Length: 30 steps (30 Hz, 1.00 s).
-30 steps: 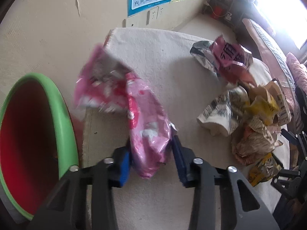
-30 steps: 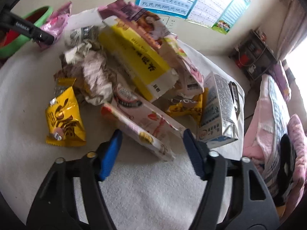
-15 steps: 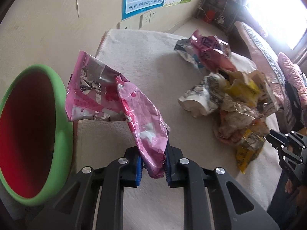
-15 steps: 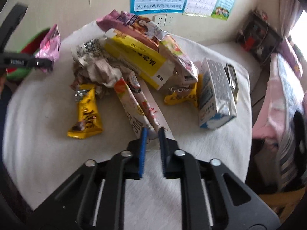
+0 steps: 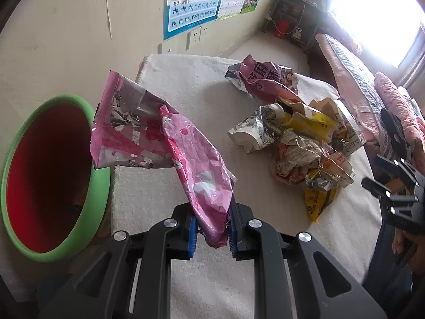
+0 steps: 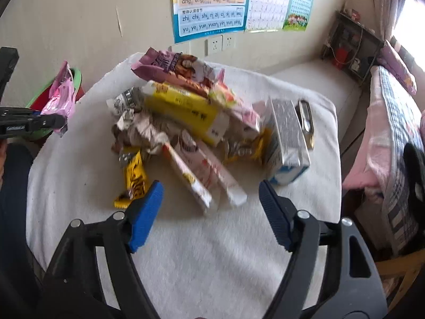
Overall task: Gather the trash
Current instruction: 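Grasp the white-and-pink snack package with the right tool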
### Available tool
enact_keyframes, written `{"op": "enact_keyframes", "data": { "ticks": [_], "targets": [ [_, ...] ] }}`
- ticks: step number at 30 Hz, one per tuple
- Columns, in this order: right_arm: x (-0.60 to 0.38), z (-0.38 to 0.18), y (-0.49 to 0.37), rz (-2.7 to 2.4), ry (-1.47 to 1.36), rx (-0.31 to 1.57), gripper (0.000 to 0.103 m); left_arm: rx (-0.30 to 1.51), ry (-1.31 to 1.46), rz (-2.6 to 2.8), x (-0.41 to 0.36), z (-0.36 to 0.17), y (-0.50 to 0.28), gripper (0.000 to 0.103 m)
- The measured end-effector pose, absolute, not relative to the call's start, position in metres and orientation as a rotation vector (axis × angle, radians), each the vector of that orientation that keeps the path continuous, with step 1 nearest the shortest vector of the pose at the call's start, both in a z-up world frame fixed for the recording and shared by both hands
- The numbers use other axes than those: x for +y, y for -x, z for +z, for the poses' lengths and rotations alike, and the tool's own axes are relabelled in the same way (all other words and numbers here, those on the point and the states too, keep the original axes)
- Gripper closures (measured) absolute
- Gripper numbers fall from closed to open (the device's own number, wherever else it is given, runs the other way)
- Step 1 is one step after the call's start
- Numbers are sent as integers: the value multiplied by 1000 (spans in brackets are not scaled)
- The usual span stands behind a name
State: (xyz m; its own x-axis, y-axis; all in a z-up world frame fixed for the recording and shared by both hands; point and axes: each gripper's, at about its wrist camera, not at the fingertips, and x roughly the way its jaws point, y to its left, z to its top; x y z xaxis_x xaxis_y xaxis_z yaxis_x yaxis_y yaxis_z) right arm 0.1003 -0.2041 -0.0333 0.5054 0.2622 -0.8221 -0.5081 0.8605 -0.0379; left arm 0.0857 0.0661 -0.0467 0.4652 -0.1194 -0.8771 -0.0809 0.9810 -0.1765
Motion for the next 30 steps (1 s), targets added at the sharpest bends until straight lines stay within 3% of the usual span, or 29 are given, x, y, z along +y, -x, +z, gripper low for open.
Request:
{"op": "enact_keyframes", "data": {
  "ticks": [9, 12, 14, 24, 26, 30],
  "targets": [
    [-171, -67, -122, 500, 526, 968, 25, 1079, 182, -20, 64, -45, -84, 86],
    [-161, -81, -126, 486, 598, 981, 34, 1081, 175, -26, 63, -47, -85, 86],
    [-159, -88, -127, 472, 618, 989, 49, 1085, 181, -31, 62, -49, -85, 86],
    [-174, -78, -130, 473, 478, 1034, 63, 1089, 193, -55, 57, -53, -82, 86],
    [-182, -72, -129, 484, 421, 1050, 70, 1089, 194, -60, 55, -53, -81, 86],
    [-190, -60, -118, 479, 377, 1042, 72, 1082, 178, -59, 52, -49, -75, 86]
  ]
}}
